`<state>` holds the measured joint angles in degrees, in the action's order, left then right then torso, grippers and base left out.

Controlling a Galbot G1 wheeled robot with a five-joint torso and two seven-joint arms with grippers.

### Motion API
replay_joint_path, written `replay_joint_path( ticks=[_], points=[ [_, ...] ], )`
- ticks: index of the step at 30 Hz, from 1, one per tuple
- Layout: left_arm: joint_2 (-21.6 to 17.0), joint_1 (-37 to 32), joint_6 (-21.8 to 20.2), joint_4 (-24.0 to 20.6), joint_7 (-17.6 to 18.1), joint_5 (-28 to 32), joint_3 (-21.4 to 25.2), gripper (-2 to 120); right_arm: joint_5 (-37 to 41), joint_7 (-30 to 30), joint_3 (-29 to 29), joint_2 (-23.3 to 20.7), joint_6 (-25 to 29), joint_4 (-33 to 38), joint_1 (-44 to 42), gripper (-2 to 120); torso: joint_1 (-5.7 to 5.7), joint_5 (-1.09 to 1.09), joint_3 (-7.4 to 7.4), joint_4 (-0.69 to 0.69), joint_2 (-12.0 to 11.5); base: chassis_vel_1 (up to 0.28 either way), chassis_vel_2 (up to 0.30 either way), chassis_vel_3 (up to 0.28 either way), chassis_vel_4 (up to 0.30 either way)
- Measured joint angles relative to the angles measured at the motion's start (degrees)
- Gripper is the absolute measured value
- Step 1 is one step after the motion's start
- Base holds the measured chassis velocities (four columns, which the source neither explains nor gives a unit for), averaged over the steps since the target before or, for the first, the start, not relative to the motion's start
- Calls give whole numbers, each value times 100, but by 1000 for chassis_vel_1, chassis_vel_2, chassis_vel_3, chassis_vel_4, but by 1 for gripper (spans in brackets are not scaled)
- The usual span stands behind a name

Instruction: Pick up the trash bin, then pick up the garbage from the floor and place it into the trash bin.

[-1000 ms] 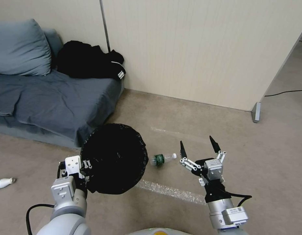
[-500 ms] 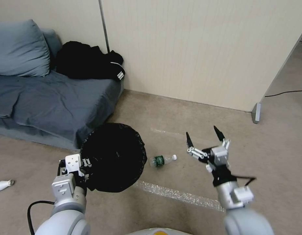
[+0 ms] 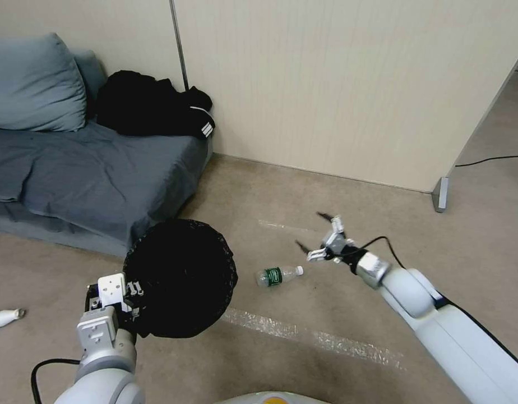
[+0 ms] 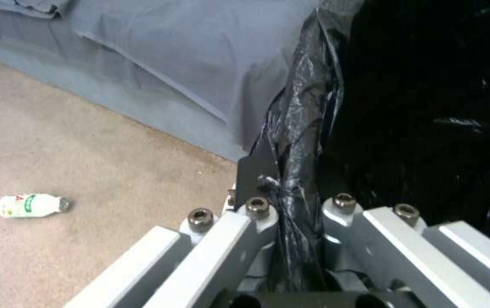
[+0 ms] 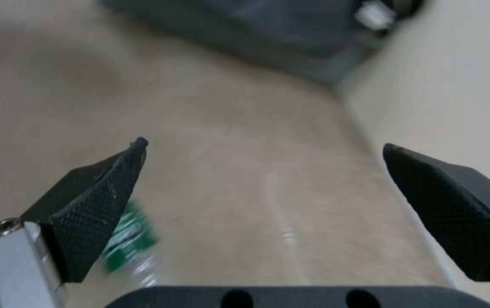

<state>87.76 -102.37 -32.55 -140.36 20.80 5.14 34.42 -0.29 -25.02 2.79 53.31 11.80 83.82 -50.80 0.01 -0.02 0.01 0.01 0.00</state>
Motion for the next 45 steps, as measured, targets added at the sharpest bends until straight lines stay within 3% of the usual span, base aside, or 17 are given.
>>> replay_joint_path(
  ticks=[7, 18, 24, 31, 45],
  points=[
    [-1, -13, 13, 18, 5, -16, -4, 1, -321, -602, 590, 56, 348, -581, 347, 100, 0, 3, 0, -1, 0, 0, 0, 0, 0],
    [-25, -52, 24, 41, 12, -62, -115, 1, -442, -1355, 716, 223, 726, -1103, 466, 100, -1, 2, -1, -2, 0, 0, 0, 0, 0],
    [-34, -46, 24, 49, 16, -62, -132, 1, -532, -1439, 763, 384, 900, -1496, 692, 100, 0, 2, 0, -1, 0, 0, 0, 0, 0],
    [-13, -50, 24, 76, 18, -96, -211, 1, -916, -1549, 710, 1065, 1119, -2466, 1113, 100, -1, 2, 0, 0, 0, 0, 0, 0, 0],
    [28, -119, 77, 127, 19, -230, -321, 1, -1393, -1571, 588, 1944, 1161, -3562, 1511, 100, -1, 1, 0, 0, 0, 0, 0, 0, 0]
  ],
)
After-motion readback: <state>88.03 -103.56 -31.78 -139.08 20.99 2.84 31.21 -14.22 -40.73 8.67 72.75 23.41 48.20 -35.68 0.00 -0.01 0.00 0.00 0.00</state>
